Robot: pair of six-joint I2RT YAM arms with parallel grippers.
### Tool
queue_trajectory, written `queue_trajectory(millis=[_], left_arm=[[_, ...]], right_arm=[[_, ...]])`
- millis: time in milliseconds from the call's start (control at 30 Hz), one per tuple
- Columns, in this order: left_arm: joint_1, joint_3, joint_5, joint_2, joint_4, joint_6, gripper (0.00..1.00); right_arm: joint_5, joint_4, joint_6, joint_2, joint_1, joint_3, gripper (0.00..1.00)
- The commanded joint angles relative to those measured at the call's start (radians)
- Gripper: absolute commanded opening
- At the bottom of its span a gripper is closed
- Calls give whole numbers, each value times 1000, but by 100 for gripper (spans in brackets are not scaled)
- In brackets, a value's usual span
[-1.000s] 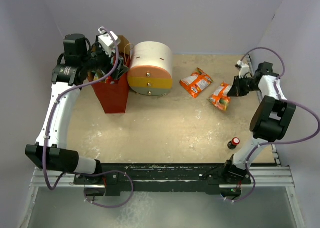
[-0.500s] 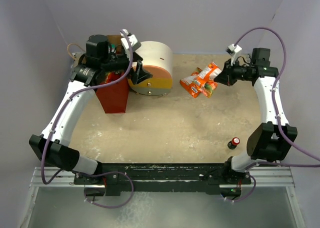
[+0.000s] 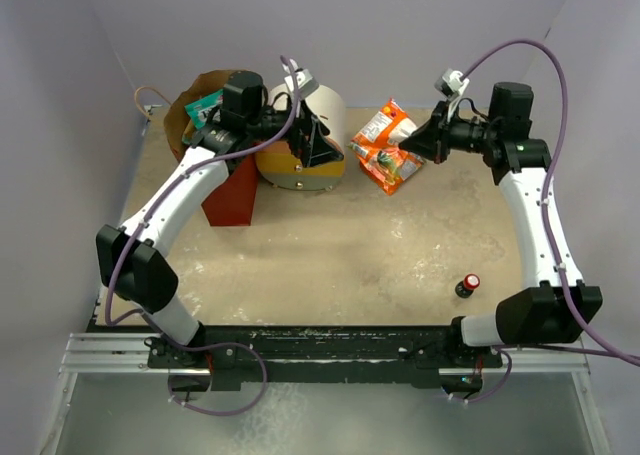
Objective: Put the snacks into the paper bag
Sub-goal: Place the snack in the paper bag.
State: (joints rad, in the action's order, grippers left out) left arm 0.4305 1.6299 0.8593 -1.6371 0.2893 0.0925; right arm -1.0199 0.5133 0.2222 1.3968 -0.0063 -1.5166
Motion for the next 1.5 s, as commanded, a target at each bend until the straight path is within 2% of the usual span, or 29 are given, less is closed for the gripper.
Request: queue_trajectory(millis=[0,133,333,433,700,800,967,1167,1333,1467], left_arm=[[14,41,67,-17,-189,132,99],[17,43,117,-38,-284,227,99],[20,58,153,-73,-331,328,99],[25,58,174,-90,-361,389,95],[40,58,246,-108,-427,493,76],[40,53,269,-106,-447,526,65],[40,30,287,-86,-475,533,48],[40,25,280,-63,-454,510,32],[39,27,254,-42,-393,442,19],[36,29,223,-19,-338,381,17]], right_arm=[[-87,-138,-91,-51,38,-48,0],[-107,-170,-117,-62,73,-49,0],[-141,-225,-161,-74,113,-36,0],[-157,-239,-170,-73,133,-31,0],[-149,-249,-151,-67,161,3,0],[-127,-242,-127,-65,161,16,0],[-92,-227,-81,-57,161,39,0],[-79,-223,-68,-51,161,52,0],[-77,-210,-57,-63,161,60,21],[-53,-200,-44,-78,161,74,36]])
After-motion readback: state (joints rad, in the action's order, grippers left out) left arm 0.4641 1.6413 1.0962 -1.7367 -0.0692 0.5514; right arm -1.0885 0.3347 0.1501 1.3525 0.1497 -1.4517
